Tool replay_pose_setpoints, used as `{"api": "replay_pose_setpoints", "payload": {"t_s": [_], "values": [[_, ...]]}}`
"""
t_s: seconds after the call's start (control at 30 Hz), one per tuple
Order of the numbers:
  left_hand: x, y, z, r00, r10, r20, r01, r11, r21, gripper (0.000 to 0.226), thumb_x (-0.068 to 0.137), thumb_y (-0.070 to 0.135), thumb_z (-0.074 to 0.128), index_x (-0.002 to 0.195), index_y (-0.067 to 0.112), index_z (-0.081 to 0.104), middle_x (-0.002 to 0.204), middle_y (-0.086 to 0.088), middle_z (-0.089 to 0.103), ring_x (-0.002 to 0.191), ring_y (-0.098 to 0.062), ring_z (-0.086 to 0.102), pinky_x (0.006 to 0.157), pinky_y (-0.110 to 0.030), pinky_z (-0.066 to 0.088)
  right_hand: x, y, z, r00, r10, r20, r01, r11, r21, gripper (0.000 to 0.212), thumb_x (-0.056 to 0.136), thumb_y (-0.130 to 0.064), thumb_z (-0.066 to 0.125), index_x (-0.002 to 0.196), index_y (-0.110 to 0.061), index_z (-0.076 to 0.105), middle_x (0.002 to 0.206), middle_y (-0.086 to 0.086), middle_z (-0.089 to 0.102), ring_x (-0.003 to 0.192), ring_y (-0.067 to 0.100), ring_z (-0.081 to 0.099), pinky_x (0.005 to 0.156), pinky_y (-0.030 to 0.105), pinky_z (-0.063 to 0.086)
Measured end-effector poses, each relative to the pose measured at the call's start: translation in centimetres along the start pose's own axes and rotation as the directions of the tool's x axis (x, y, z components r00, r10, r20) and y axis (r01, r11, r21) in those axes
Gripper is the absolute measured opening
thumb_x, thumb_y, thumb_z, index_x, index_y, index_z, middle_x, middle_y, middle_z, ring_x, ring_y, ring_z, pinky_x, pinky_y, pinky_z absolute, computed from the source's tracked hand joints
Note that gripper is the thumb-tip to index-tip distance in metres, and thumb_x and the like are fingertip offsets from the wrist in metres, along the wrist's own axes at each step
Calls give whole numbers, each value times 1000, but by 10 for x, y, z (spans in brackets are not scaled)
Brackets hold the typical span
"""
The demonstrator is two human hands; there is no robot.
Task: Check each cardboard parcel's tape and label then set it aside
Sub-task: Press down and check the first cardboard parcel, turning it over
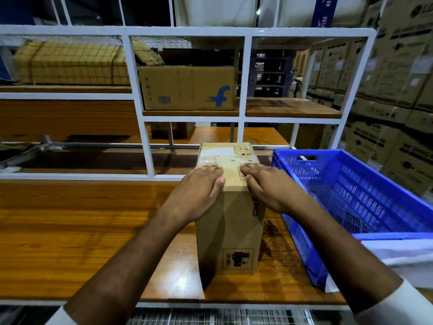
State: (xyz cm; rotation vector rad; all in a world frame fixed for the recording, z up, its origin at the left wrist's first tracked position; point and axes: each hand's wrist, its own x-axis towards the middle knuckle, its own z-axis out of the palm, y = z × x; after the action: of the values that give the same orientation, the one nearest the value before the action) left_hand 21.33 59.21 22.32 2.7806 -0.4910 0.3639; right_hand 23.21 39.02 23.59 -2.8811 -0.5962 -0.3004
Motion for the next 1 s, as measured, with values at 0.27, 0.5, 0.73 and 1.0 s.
{"api": "replay_pose_setpoints", "payload": {"t_s": [0.27, 0.5, 0.73, 1.0], "values": [[-13, 10, 5, 996, 92, -13, -91, 994, 62, 53, 105, 45, 29, 154, 28, 26, 159, 6, 29, 147, -8, 22, 118, -27, 12, -16, -27, 8, 995, -104, -3, 104, 992, -71, 53, 105, -39, 29, 154, -18, 29, 159, 3, 33, 146, 14, 28, 121, 37, 18], [-10, 9, -4, 993, 92, -68, -88, 995, 55, 49, 103, 44, 37, 149, 27, 39, 154, 6, 39, 143, -11, 30, 118, -33, 20, -25, -14, -8, 996, -82, -43, 82, 997, -16, 48, 102, -38, 43, 149, -26, 40, 154, -5, 41, 138, 13, 41, 114, 34, 34], [-25, -8, 16, 977, 59, -206, -57, 998, 15, 62, 96, 45, 56, 151, 30, 33, 157, 10, 32, 145, -4, 24, 113, -20, 6, -39, -2, 23, 972, -81, -221, 106, 989, 103, 62, 94, -29, 62, 151, -28, 37, 156, -7, 37, 143, 9, 31, 116, 37, 34], [-32, -27, 15, 933, -87, -350, 68, 995, -67, 83, 73, 42, 83, 145, 29, 45, 150, 7, 42, 140, -9, 38, 106, -20, 15, -57, 15, 110, 947, 321, 25, -226, 607, 762, 128, 61, -60, 84, 155, -44, -1, 162, -13, 17, 147, 19, 25, 116, 49, 31]]}}
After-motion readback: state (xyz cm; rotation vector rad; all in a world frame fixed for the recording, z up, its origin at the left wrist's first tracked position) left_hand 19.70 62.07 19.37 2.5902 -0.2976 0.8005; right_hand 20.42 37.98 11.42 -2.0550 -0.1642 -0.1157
